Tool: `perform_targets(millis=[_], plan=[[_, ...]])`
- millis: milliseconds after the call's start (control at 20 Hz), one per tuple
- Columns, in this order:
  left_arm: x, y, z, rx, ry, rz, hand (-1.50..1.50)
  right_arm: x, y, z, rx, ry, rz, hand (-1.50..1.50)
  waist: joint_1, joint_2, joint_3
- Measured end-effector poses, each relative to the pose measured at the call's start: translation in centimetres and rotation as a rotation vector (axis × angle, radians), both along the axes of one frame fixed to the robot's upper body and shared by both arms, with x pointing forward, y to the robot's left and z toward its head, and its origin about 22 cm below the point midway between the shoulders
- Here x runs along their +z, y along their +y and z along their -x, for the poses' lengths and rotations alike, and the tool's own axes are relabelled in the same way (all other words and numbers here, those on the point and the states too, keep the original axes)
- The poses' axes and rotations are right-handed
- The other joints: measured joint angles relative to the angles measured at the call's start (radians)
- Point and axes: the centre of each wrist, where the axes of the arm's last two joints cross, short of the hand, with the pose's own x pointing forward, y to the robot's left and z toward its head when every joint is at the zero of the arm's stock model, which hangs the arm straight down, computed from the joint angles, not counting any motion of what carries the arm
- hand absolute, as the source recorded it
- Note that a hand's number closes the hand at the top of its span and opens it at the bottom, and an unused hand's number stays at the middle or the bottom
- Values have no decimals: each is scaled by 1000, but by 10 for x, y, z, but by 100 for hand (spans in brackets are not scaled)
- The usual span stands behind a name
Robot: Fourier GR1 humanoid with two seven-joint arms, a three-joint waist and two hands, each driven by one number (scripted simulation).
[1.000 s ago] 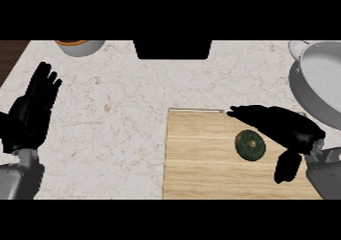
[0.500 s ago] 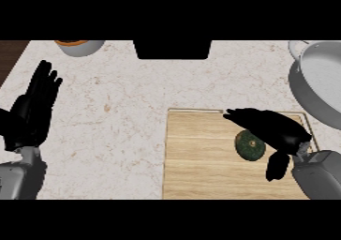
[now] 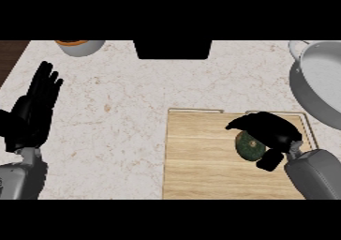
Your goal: Pick the squash from the tray and place it in the pot
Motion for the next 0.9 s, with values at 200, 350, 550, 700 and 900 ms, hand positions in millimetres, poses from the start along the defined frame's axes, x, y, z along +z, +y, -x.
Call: perform_targets(millis=[200, 350, 550, 700, 900], plan=[[-8, -3, 4, -2, 2, -1, 0, -5, 3, -3, 74, -38, 7, 150, 1, -4, -3], [-10, 2, 5, 5, 1, -2, 0, -8, 5, -4, 96, -50, 6, 150, 1, -6, -6], [-4, 6, 2, 2, 1, -4, 0, -9, 2, -11, 123, -52, -2, 150, 1, -6, -5], [-1, 4, 3, 2, 3, -1, 0, -10, -4, 1, 146, -67, -16, 150, -2, -6, -4], [-2, 10, 8, 36, 8, 1, 0, -16, -33, 47, 267, -41, -90, 150, -33, -14, -4]])
